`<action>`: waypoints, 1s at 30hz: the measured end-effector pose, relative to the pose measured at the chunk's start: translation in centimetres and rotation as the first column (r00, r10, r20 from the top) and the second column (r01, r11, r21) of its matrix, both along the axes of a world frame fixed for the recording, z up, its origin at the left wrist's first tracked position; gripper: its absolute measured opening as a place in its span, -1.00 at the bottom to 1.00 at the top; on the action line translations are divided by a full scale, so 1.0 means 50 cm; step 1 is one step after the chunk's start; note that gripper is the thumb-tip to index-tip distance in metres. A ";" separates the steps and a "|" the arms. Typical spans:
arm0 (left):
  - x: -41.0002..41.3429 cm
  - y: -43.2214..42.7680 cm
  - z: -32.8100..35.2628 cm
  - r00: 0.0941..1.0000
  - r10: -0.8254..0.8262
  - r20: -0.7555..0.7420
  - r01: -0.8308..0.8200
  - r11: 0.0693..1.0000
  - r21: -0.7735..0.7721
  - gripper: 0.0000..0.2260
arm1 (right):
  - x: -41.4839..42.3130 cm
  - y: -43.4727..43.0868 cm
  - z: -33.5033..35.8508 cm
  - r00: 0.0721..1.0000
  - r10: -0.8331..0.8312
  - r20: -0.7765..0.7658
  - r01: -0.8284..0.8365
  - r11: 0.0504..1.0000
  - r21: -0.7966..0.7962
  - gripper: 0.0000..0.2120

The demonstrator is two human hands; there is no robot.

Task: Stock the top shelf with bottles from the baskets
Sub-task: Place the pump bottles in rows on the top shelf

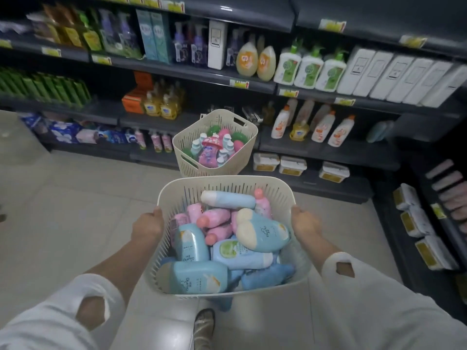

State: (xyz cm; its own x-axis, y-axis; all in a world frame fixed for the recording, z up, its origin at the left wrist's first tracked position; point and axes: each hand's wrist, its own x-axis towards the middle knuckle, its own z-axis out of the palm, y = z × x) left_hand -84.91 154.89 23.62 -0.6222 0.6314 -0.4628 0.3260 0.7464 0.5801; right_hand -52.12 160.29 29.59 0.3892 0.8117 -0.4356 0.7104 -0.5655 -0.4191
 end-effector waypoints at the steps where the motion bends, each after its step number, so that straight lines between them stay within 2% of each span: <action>1: -0.010 0.025 -0.014 1.000 -0.009 -0.014 0.009 1.000 -0.010 -0.44 | -0.009 0.028 -0.012 1.000 -0.007 -0.014 0.007 1.000 -0.006 -0.51; 4: -0.034 0.086 -0.050 1.000 -0.010 -0.028 0.009 0.999 -0.038 -0.46 | -0.038 0.096 -0.045 0.997 -0.041 -0.067 0.039 0.999 -0.030 -0.53; 8: -0.060 0.162 -0.087 0.999 -0.014 -0.048 0.010 0.997 -0.081 -0.49 | -0.080 0.169 -0.093 0.998 0.018 -0.053 -0.018 1.000 -0.011 -0.59; 12: -0.075 0.216 -0.116 0.998 -0.045 -0.052 0.040 0.995 -0.092 -0.50 | -0.096 0.218 -0.137 1.000 0.021 -0.018 -0.022 0.999 -0.039 -0.51; 15: -0.077 0.233 -0.143 0.996 -0.069 -0.053 0.063 0.992 -0.109 -0.51 | -0.099 0.236 -0.171 0.997 0.070 -0.006 -0.071 0.995 -0.070 -0.53; 20: -0.074 0.258 -0.179 0.993 -0.082 -0.081 0.070 0.987 -0.143 -0.50 | -0.093 0.258 -0.217 0.999 0.032 -0.033 -0.035 0.995 -0.091 -0.45; 27: -0.064 0.267 -0.177 0.996 -0.033 -0.078 0.018 0.983 -0.182 -0.51 | -0.077 0.289 -0.253 0.997 0.077 -0.019 -0.079 0.990 -0.114 -0.44; 30: -0.051 0.267 -0.164 0.999 0.012 -0.044 -0.022 0.975 -0.221 -0.54 | -0.071 0.292 -0.260 0.995 0.094 -0.030 -0.096 0.989 -0.109 -0.37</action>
State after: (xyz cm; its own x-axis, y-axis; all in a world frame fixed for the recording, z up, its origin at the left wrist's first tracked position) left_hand -87.47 168.27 15.42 -0.6542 0.5051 -0.5629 0.3328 0.8606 0.3855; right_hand -55.67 174.90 16.59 0.3003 0.7910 -0.5331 0.7532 -0.5396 -0.3763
